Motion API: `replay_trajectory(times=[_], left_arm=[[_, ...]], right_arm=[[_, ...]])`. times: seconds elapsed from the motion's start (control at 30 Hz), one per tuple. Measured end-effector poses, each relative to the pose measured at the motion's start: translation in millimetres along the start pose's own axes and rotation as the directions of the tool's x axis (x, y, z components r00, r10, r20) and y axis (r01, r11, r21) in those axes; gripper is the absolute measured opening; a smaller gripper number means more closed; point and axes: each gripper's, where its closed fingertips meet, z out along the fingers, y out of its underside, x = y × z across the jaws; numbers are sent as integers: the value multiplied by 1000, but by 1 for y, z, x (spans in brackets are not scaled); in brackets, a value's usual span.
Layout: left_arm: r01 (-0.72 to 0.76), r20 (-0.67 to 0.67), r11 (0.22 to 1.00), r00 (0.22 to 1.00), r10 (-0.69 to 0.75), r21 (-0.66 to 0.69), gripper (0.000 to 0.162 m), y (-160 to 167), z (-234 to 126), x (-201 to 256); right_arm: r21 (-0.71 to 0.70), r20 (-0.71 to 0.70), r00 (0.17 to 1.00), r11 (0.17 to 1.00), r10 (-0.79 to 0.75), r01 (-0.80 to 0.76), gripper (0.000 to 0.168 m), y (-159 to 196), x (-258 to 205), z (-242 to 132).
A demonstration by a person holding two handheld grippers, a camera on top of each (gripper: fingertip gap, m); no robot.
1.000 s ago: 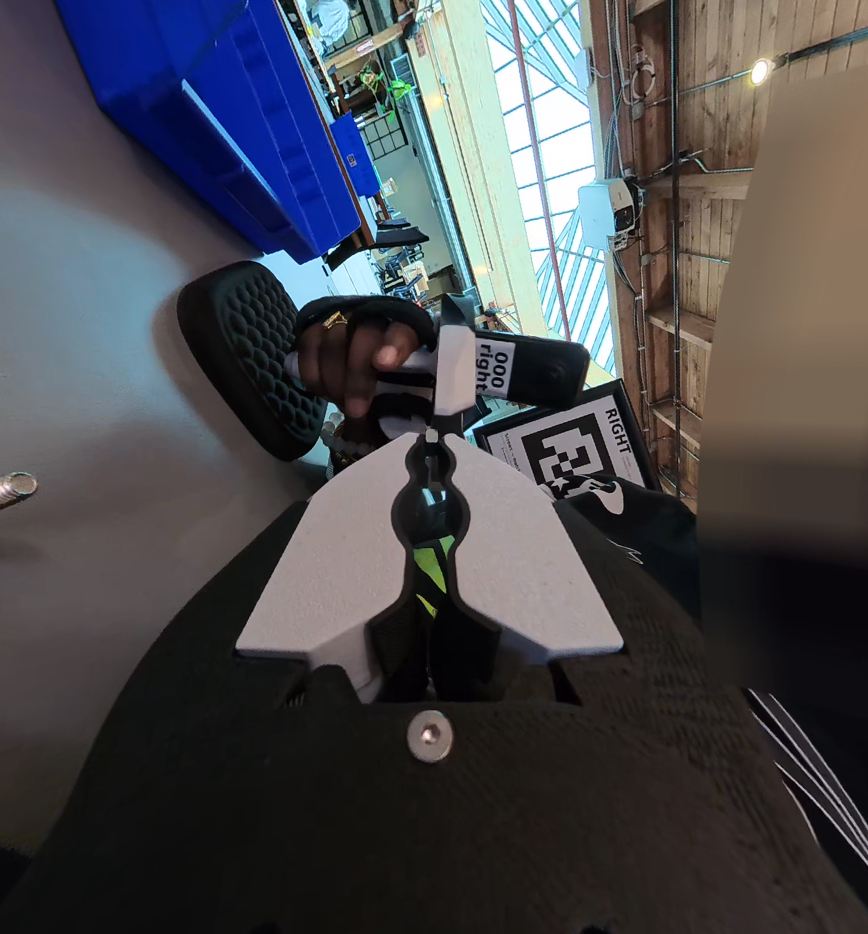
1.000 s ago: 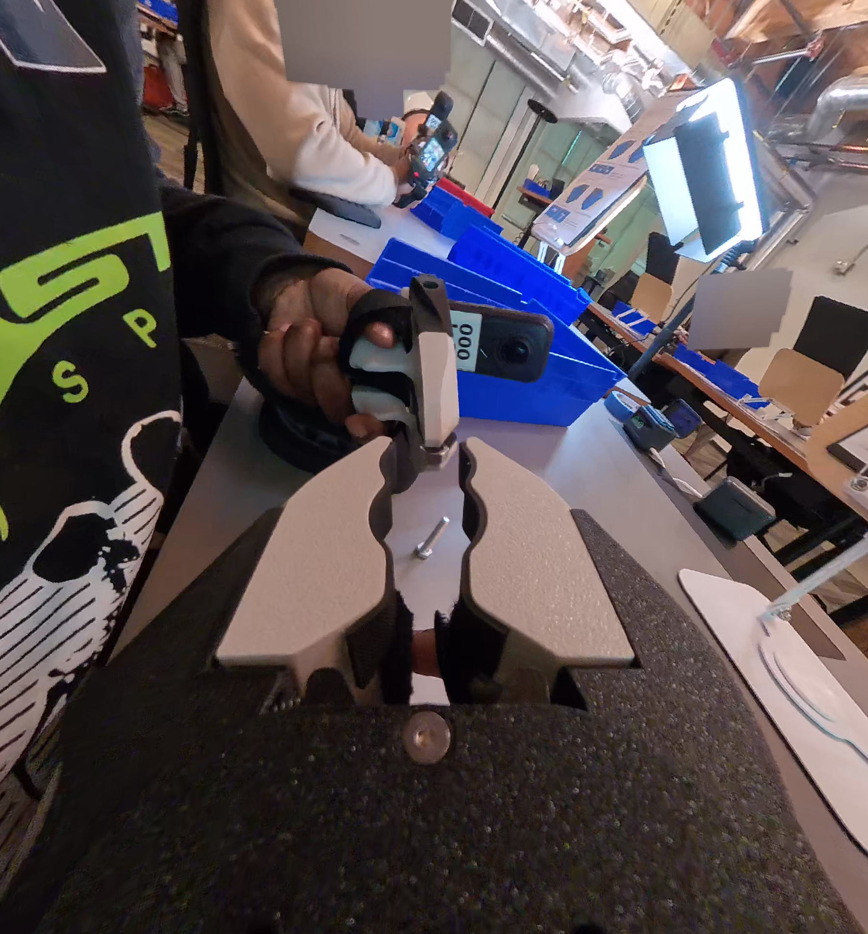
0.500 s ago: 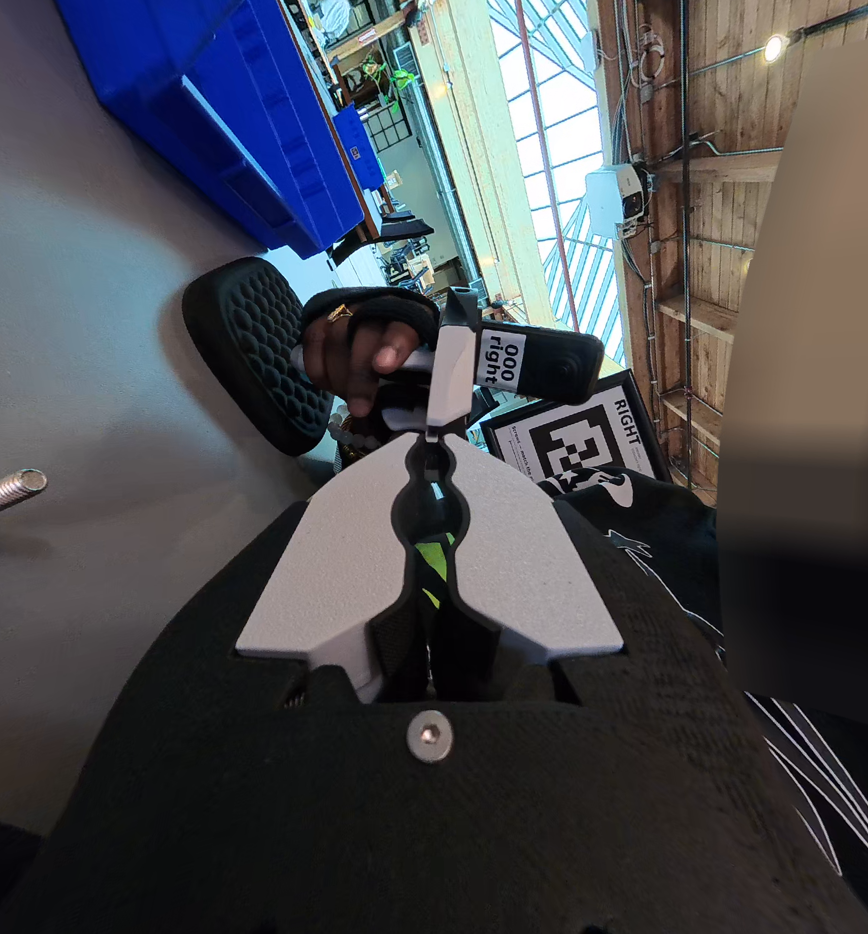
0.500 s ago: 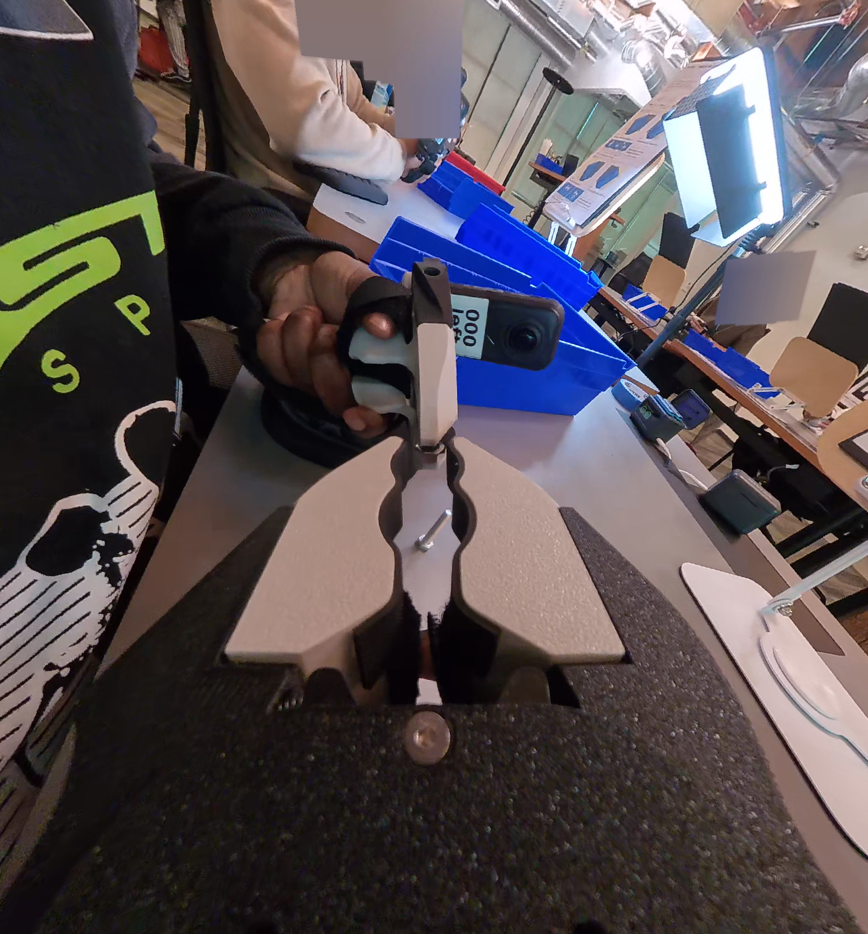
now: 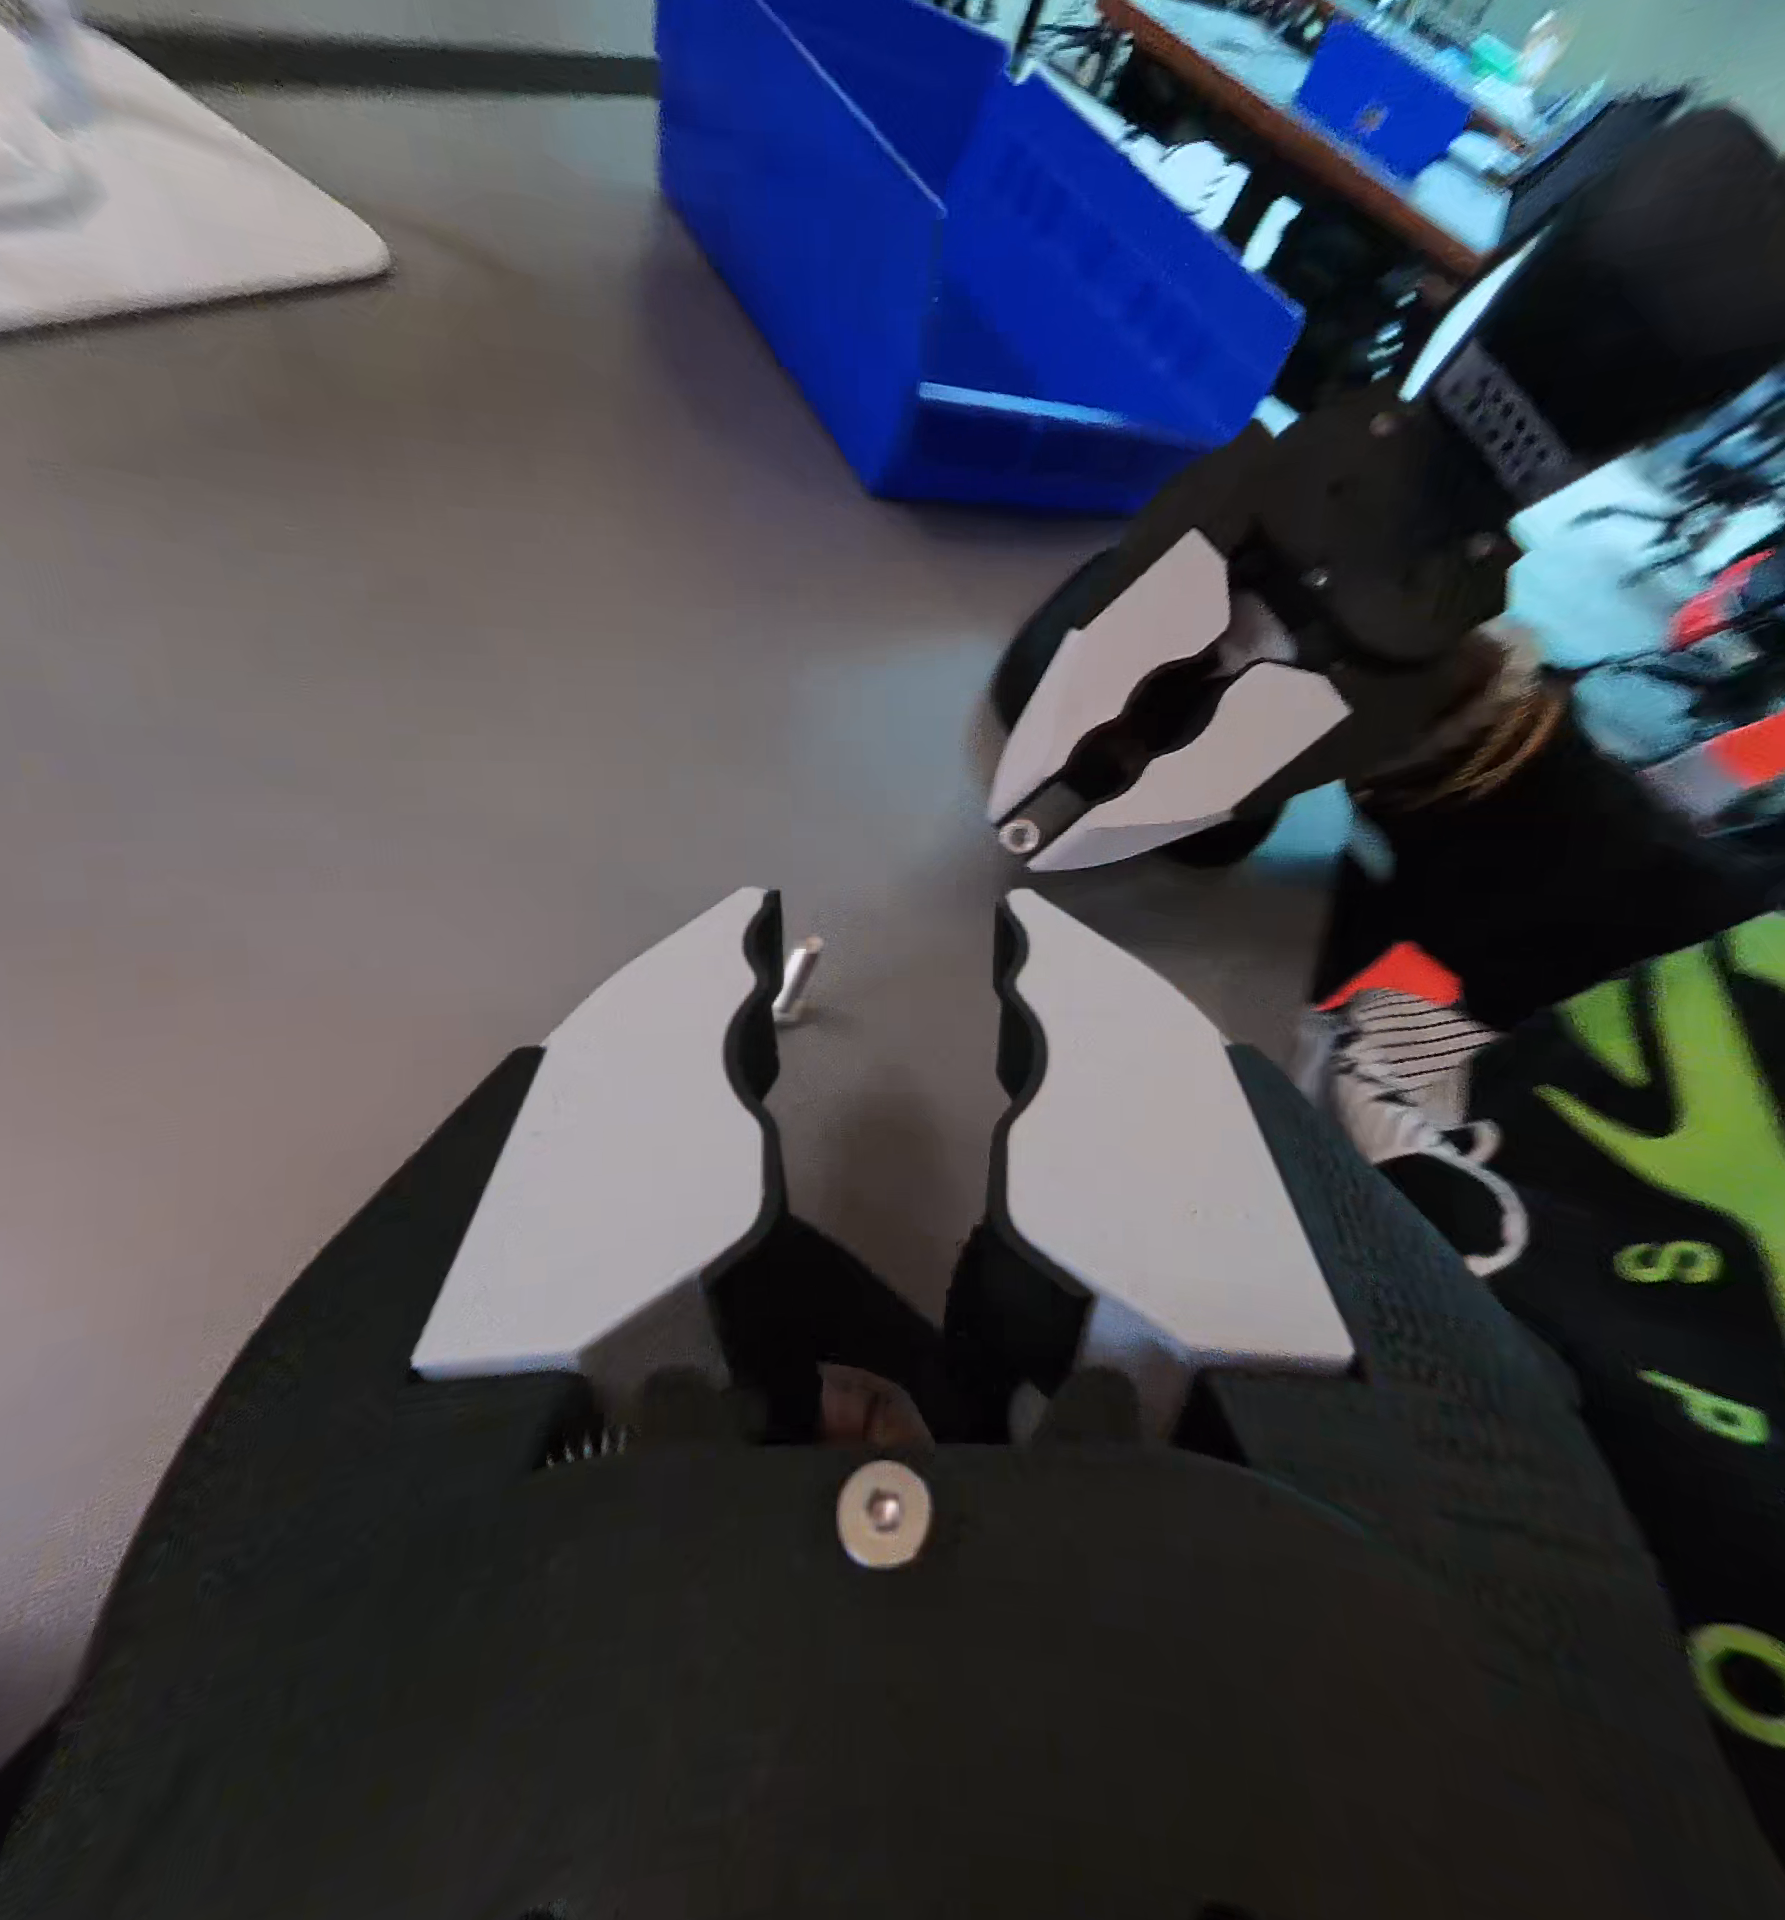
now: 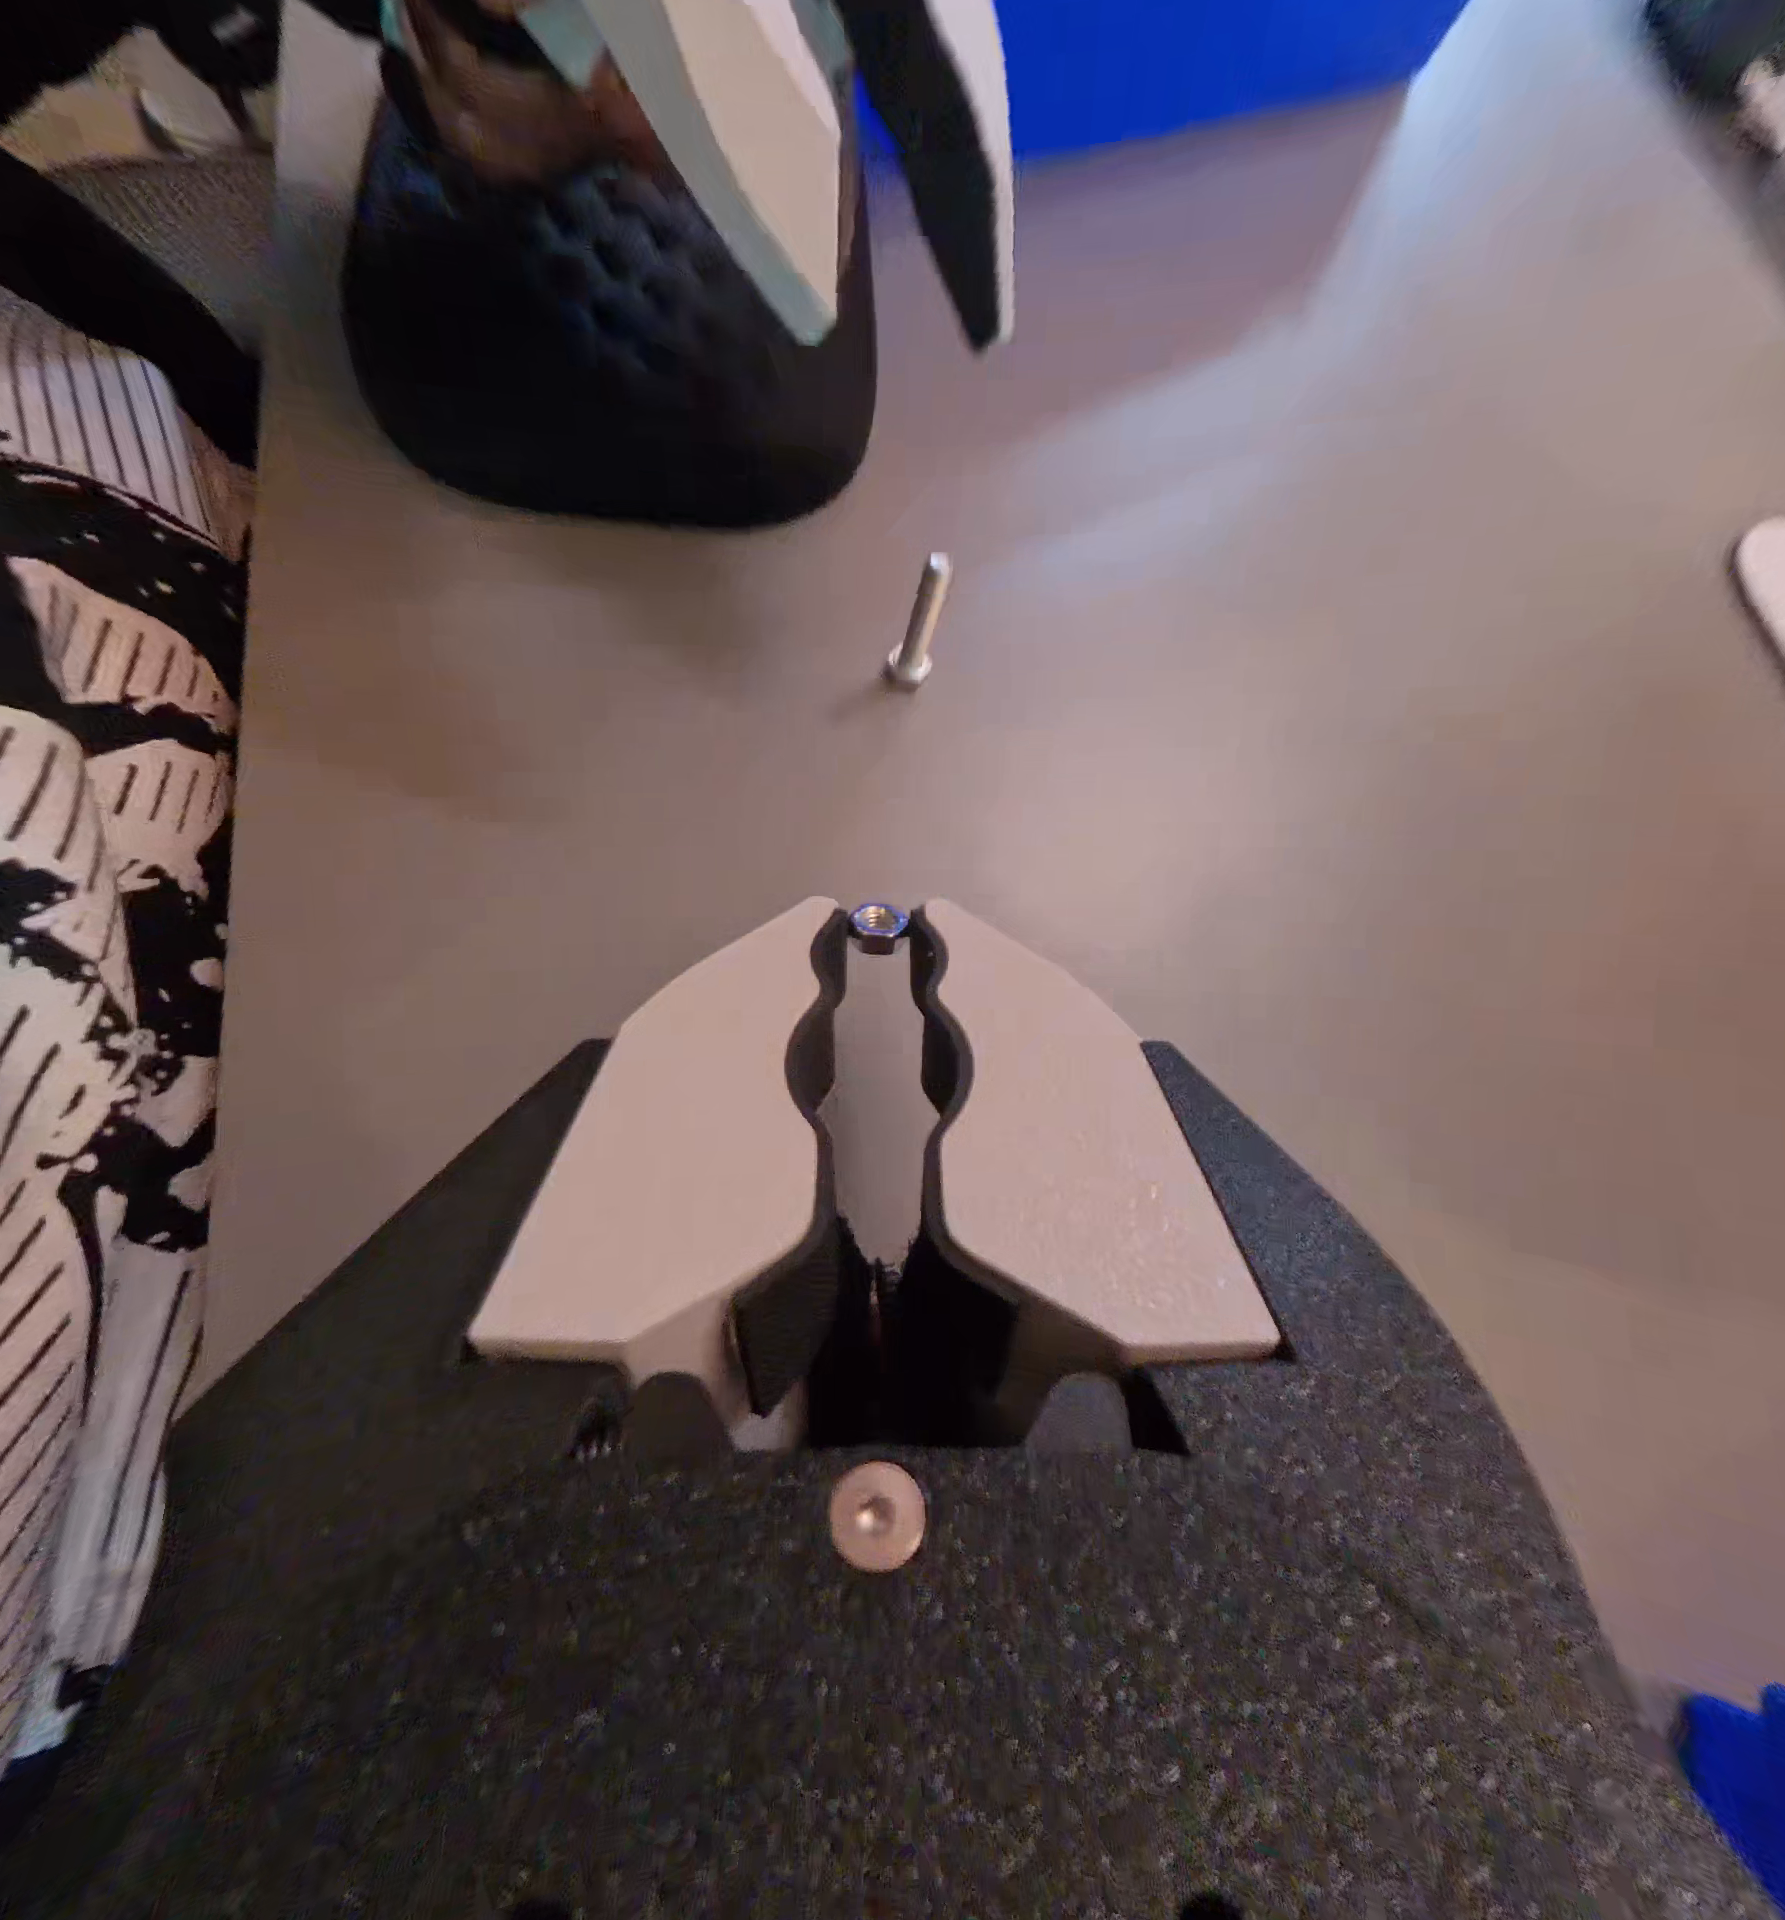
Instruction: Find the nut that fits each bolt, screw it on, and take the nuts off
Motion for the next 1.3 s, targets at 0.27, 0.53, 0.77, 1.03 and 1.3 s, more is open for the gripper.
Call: replay_trajectory(times=[0.27, 0.53, 0.77, 1.03, 1.3], left_arm=[[-117, 65, 992, 991, 119, -35, 41, 11, -3, -7], [-121, 50, 993, 991, 121, 4, 41, 7, -6, -6], [-150, 52, 989, 987, 150, -8, 41, 10, -5, -4], [-168, 58, 986, 984, 168, -4, 41, 11, -5, -3], [-212, 81, 977, 974, 212, -11, 41, 9, -3, -2]], right_arm=[[-189, 3, 996, 978, 91, -88, 12, 21, 6, 14], [-204, 29, 992, 973, 121, -112, 18, 20, 5, 15], [25, 68, 984, 985, 166, -168, 19, -40, 13, 32], [0, 116, 980, 987, 161, -162, 10, -49, 9, 62], [60, 116, 975, 979, 189, -197, 6, -66, 15, 42]])
